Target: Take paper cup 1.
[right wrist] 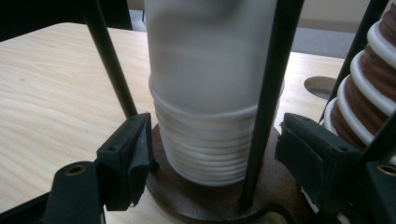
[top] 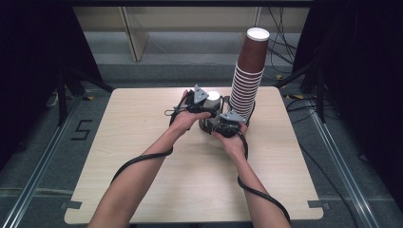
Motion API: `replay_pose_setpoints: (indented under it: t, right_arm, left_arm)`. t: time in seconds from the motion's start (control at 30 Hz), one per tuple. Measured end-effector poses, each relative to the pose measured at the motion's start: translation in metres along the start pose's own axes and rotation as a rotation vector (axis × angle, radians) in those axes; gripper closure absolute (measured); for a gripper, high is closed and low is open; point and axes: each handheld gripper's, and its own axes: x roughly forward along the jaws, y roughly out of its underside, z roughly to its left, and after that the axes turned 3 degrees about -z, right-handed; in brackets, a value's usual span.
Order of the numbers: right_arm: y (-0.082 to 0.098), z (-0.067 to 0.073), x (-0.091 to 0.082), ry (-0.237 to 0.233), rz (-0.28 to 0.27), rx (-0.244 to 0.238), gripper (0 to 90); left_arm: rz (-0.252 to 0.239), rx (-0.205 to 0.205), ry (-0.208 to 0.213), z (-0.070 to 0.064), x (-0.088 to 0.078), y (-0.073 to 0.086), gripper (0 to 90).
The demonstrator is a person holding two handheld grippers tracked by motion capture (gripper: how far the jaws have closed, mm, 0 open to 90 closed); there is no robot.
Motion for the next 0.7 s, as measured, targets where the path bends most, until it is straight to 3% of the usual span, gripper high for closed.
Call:
replay_pose_setpoints:
  t: [0.2,0.23,0.3,0.37,0.4,0.5,0.53,0.57,0.7]
  right_arm:
    - [0.000,0.001,0.005,0.016,0.015,-0.022,27.6]
    - [0.001,0.003,0.007,0.013,0.005,-0.008,27.6]
    - [0.001,0.003,0.009,0.030,-0.004,-0.026,27.4]
    - [0.000,0.003,0.010,0.043,-0.008,-0.038,27.7]
    - [0.000,0.004,0.008,0.049,0.022,-0.038,28.4]
    - [-0.002,0.006,0.007,0.049,0.027,-0.012,30.3]
    - [-0.001,0.004,0.010,0.057,-0.006,-0.032,30.6]
    - [-0.002,0.005,0.009,0.045,0.000,-0.010,30.7]
    - [-0.005,0.006,0.007,0.063,0.013,-0.020,31.5]
  left_arm:
    - [0.000,0.003,0.004,0.002,0.006,-0.002,20.4]
    - [-0.001,0.003,0.006,0.001,0.007,-0.002,20.9]
    - [0.002,0.007,0.012,0.000,0.009,0.000,22.2]
    - [0.002,-0.001,0.012,0.000,0.011,0.001,23.6]
    - [-0.003,-0.008,0.010,-0.001,0.011,0.002,24.6]
    - [-0.011,-0.018,0.009,-0.004,0.011,0.001,29.7]
    - [-0.013,-0.023,0.010,-0.004,0.012,0.001,30.3]
    - [-0.015,-0.032,0.012,-0.004,0.012,0.001,30.8]
    - [-0.025,-0.041,0.022,-0.003,0.010,-0.002,32.1]
